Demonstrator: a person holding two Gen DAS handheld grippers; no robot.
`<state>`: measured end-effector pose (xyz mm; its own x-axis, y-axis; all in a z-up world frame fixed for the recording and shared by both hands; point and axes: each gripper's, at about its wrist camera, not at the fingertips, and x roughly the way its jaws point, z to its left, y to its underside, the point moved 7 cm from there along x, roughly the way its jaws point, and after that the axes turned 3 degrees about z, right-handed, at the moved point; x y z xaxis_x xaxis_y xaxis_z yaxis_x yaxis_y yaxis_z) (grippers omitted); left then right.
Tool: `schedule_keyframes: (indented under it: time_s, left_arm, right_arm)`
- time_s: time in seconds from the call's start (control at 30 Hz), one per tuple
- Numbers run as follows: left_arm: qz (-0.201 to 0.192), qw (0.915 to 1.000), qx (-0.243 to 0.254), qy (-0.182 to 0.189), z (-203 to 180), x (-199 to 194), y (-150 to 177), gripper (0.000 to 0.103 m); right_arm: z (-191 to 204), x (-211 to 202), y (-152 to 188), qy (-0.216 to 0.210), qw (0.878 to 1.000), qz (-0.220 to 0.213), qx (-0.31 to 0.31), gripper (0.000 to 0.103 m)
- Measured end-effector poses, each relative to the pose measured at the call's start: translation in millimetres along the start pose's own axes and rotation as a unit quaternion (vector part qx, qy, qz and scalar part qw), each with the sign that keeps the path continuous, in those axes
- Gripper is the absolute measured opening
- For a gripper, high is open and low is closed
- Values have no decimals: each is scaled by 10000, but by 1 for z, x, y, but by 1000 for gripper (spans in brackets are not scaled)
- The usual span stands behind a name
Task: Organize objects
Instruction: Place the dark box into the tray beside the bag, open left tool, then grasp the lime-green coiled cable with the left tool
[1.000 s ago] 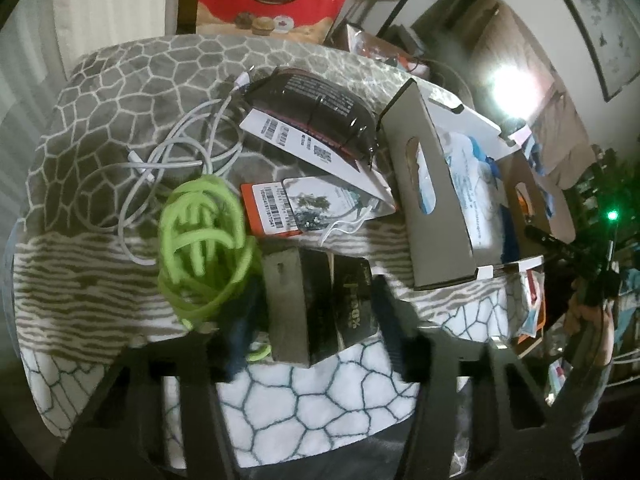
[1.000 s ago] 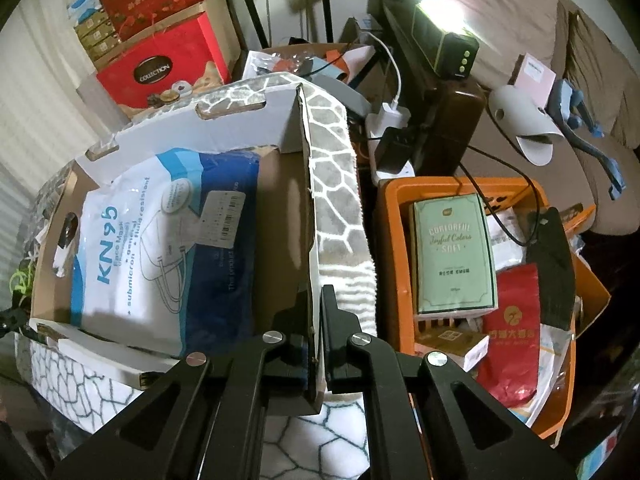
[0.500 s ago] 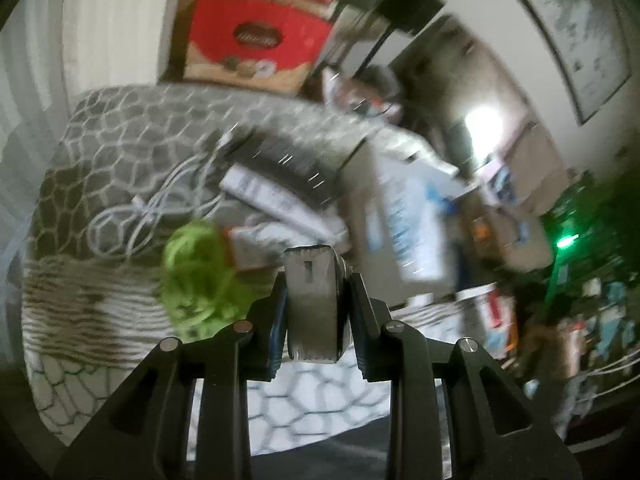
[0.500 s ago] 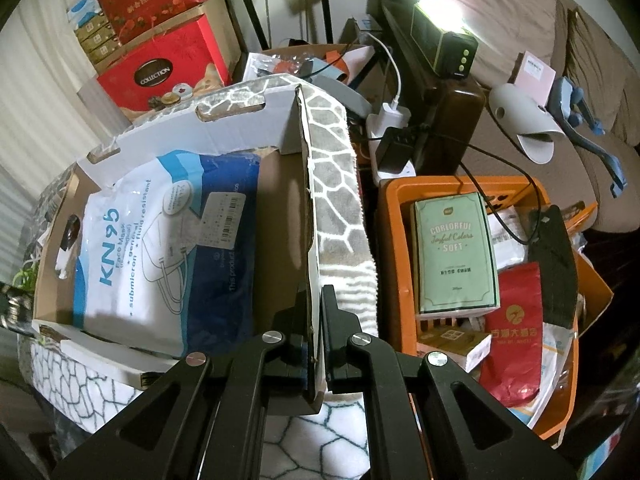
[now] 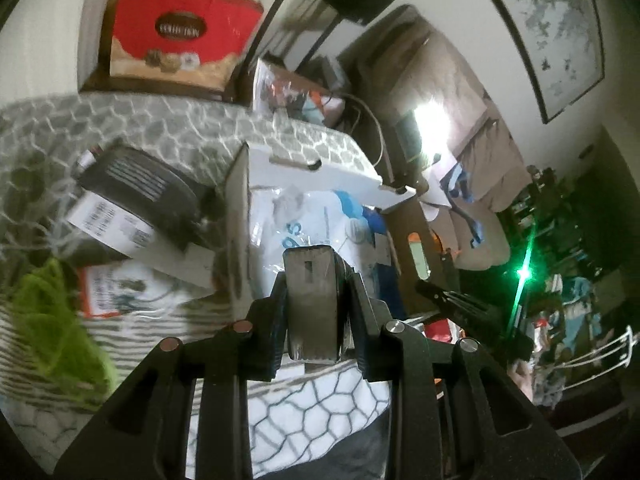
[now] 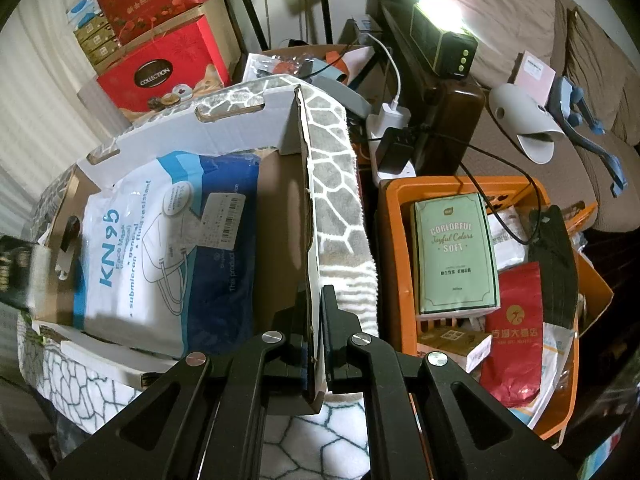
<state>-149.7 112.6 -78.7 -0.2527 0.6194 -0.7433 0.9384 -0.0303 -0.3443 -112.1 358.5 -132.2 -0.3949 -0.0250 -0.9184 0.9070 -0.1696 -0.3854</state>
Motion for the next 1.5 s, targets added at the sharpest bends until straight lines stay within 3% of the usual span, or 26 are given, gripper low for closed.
schedule_keyframes:
  time_s: [0.17, 0.53, 0.63, 0.73, 0.97, 1.03, 1.27, 1.5]
  left_arm:
    - [28, 9999, -153, 23, -2, 22, 6, 26]
    - [210, 9982, 7, -561, -1, 41, 23, 27]
    - [147, 9976, 176, -654, -4, 35, 23, 37]
    - [-19, 9967, 303, -748, -11, 19, 20, 63]
    - [-372, 9946, 567, -790, -18, -32, 8, 70]
    - [-379, 9940, 597, -840, -10, -49, 7, 70]
    - [-487, 9829, 446, -1717, 51, -90, 8, 74]
    - [-328, 9801, -141, -1953, 119, -97, 23, 78]
  right_arm:
    - [1, 0, 0, -17, 10000, -5, 29, 4]
    - [0, 0, 0, -23, 10000, -5, 28, 4]
    - [0, 0, 0, -17, 10000, -6, 24, 5]
    - [0, 0, 0, -19, 10000, -8, 29, 5]
    - [1, 0, 0, -33, 10000, -10, 29, 5]
    - [0, 0, 0, -38, 10000, -10, 30, 5]
    - [1, -1, 0, -41, 10000, -14, 37, 5]
    - [1, -1, 0, -43, 10000, -16, 31, 5]
